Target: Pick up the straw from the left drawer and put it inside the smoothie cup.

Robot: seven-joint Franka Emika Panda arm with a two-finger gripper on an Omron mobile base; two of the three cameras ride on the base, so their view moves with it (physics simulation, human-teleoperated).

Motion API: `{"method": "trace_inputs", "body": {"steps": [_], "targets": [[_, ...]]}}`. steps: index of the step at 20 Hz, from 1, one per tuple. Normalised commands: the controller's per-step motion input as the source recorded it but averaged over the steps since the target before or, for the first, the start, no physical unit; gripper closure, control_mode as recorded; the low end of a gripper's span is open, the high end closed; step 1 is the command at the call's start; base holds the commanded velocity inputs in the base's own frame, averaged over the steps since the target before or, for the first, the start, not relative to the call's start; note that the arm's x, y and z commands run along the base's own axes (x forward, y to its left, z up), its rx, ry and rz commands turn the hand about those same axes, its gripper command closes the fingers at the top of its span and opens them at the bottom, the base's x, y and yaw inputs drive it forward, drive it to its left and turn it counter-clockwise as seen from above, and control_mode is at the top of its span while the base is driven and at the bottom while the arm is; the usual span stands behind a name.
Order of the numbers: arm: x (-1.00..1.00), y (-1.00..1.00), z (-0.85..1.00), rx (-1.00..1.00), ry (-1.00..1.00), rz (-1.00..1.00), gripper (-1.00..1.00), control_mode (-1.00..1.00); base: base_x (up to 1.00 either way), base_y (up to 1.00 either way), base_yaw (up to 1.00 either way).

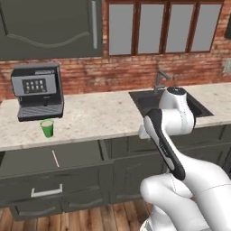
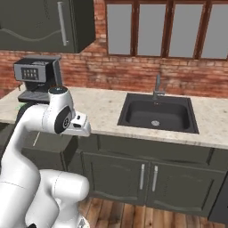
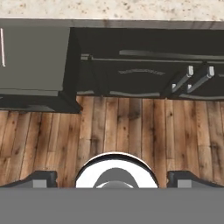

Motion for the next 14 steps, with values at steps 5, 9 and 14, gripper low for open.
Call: {"method": "trace_inputs", "body": {"steps": [5, 9, 14], "targets": [[0.00, 0.00, 0.00, 0.00, 0.00, 0.00, -1.00, 1.00, -0.08, 0.74, 0.00], [0.00, 0.00, 0.00, 0.00, 0.00, 0.00, -1.00, 1.00, 0.00, 0.79, 0.00], [0.00, 0.00, 0.00, 0.00, 0.00, 0.00, -1.00, 1.00, 0.00, 0.79, 0.00]]}}
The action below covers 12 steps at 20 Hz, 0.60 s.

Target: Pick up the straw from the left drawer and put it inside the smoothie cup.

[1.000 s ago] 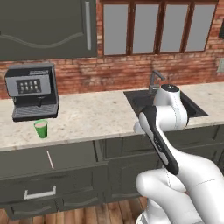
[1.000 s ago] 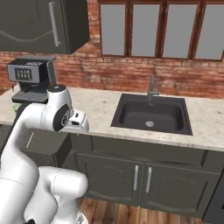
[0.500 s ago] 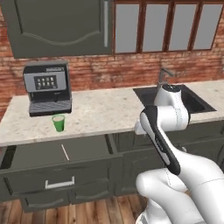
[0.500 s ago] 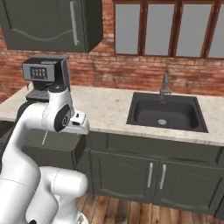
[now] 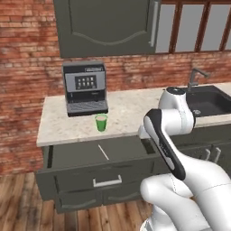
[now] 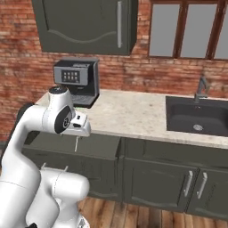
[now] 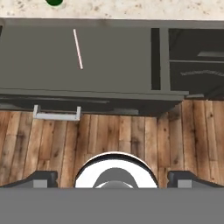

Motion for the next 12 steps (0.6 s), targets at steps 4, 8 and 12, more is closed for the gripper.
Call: {"method": "trace_inputs", "body": {"steps": [4, 8, 12], "targets": [[0.00, 0.00, 0.00, 0.00, 0.00, 0.00, -1.00, 1.00, 0.00, 0.75, 0.00], [0.00, 0.00, 0.00, 0.00, 0.00, 0.00, -1.00, 1.00, 0.00, 0.65, 0.00], [0.00, 0.00, 0.00, 0.00, 0.00, 0.00, -1.00, 1.00, 0.00, 0.39, -0.01]]}}
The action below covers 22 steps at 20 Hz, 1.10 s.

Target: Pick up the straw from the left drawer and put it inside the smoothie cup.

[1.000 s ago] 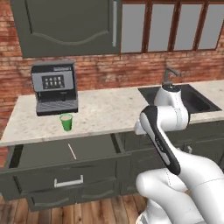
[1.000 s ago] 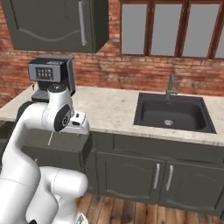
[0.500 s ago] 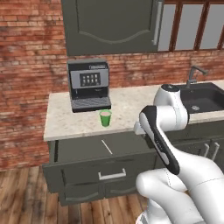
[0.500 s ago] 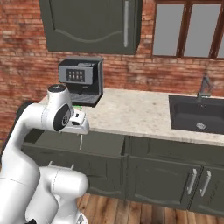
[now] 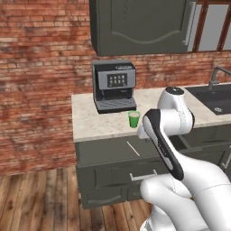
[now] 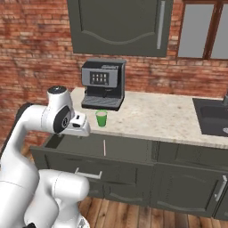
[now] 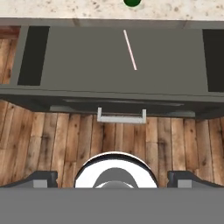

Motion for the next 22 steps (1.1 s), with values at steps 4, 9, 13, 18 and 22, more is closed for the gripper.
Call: {"method": "trace_inputs", "body": {"steps": [4, 9, 13, 18, 22], "targets": [[0.04, 0.03, -0.01, 0.00, -0.03, 0.00, -1.00, -1.00, 0.00, 0.00, 0.00], [0.26, -0.02, -0.15, 0.01, 0.00, 0.00, -1.00, -1.00, 0.00, 0.00, 0.00], [0.33, -0.09, -0.23, 0.01, 0.01, 0.00, -1.00, -1.00, 0.00, 0.00, 0.00], [0.38, -0.09, -0.32, 0.00, 0.07, 0.00, -1.00, -1.00, 0.00, 0.00, 0.00], [0.41, -0.07, -0.44, 0.00, 0.07, 0.00, -1.00, -1.00, 0.00, 0.00, 0.00]]}}
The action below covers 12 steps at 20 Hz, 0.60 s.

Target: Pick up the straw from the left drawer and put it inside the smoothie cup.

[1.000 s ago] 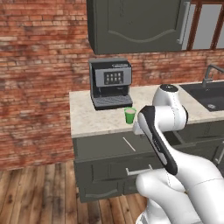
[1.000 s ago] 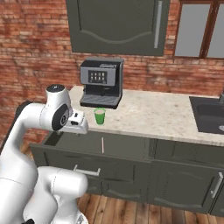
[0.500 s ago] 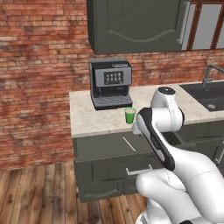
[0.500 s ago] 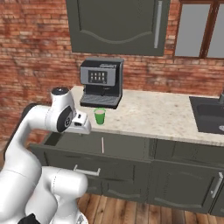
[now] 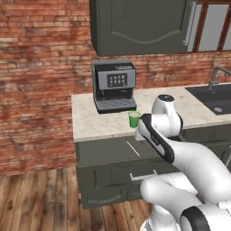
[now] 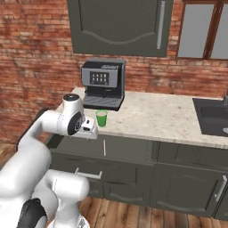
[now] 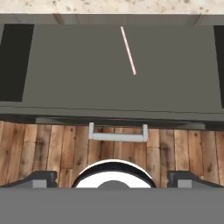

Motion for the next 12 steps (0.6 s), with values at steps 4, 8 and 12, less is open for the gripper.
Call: {"method": "trace_inputs", "body": {"steps": [4, 8, 12], "targets": [[0.39, 0.00, -0.55, 0.00, 0.04, 0.00, -1.00, -1.00, 0.00, 0.00, 0.00], [0.26, 0.00, -0.47, 0.00, 0.00, 0.00, -1.00, -1.00, 0.00, 0.00, 0.00], [0.14, 0.00, -0.41, 0.00, 0.00, 0.00, -1.00, -1.00, 0.00, 0.00, 0.00]]}}
